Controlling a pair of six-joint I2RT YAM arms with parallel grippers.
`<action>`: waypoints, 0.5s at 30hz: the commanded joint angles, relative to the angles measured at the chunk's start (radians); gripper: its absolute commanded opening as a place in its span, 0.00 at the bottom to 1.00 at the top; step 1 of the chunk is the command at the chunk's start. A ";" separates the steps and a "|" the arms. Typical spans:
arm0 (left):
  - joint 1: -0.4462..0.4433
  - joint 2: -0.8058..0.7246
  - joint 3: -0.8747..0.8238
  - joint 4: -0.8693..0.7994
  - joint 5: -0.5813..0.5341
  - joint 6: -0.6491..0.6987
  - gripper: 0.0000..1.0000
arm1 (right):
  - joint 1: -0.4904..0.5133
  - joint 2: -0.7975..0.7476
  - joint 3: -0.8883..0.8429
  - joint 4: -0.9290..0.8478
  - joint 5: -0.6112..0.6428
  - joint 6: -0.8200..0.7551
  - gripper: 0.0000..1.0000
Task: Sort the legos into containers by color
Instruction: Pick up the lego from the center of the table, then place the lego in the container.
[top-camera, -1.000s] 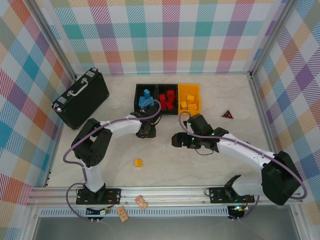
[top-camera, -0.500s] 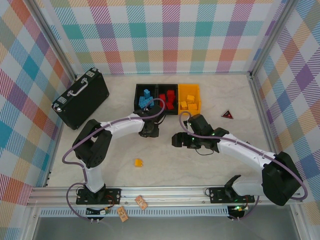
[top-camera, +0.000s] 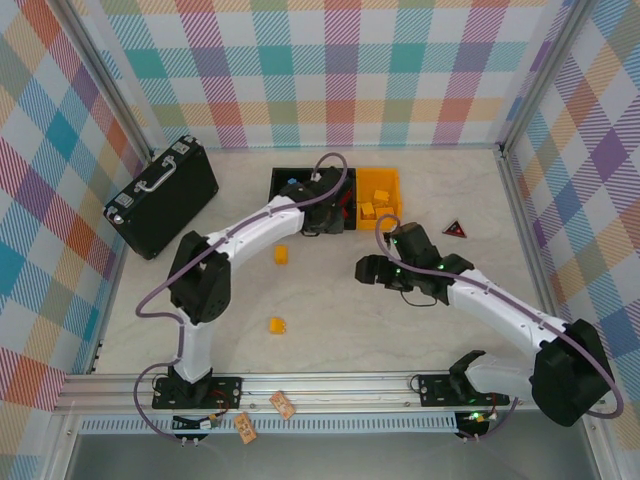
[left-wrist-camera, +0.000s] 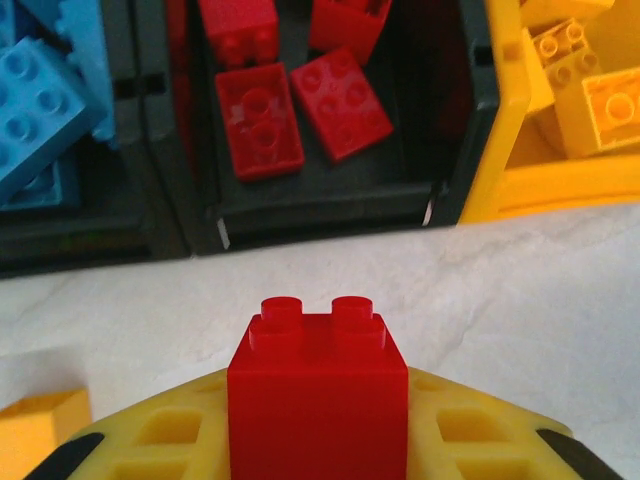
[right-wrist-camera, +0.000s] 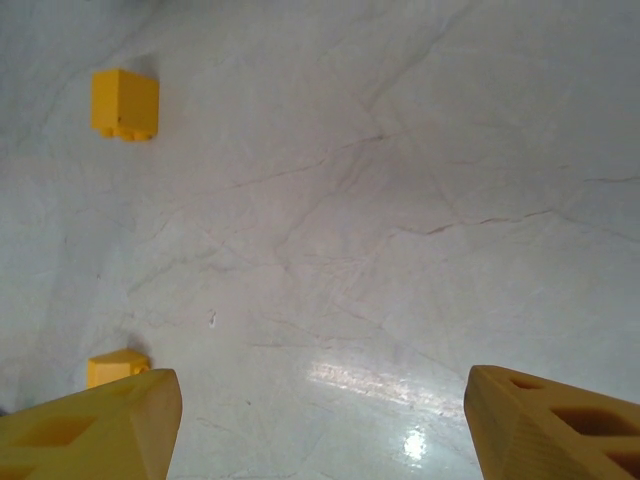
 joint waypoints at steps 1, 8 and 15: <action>0.020 0.081 0.115 -0.081 0.003 0.036 0.26 | -0.034 -0.025 0.032 -0.035 0.023 0.019 0.75; 0.058 0.276 0.429 -0.187 -0.001 0.084 0.26 | -0.064 -0.036 0.023 -0.039 0.018 0.027 0.75; 0.094 0.437 0.684 -0.281 0.005 0.116 0.28 | -0.076 -0.048 0.004 -0.048 0.021 0.031 0.75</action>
